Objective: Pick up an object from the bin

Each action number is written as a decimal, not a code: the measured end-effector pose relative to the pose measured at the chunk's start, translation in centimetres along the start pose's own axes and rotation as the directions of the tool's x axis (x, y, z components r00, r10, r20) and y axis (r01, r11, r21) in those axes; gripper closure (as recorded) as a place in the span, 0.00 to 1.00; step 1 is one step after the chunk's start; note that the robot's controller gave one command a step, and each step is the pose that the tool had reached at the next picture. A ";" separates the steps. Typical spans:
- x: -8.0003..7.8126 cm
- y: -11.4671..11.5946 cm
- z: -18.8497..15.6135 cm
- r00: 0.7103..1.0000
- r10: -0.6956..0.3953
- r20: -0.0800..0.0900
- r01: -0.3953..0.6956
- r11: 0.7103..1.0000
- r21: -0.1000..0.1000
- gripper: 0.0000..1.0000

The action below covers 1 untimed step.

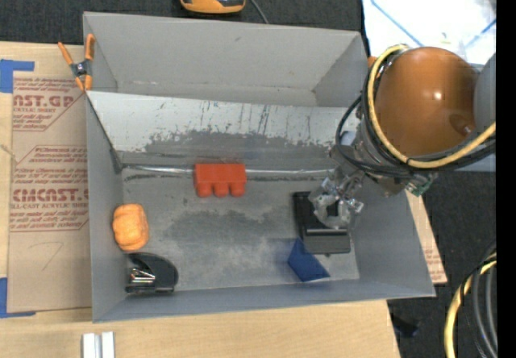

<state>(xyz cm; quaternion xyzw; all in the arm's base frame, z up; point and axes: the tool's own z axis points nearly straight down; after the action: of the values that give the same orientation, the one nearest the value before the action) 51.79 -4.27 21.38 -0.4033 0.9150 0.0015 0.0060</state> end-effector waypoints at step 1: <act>0.0 0.0 0.0 1.000 0.001 0.000 -0.001 1.000 -0.001 1.00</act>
Offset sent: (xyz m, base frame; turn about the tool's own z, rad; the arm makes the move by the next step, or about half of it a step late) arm 0.0067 -0.0007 -0.0517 -0.2190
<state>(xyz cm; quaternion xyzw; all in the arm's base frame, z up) 51.79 -4.25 21.33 -0.4029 0.9152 0.0021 0.0060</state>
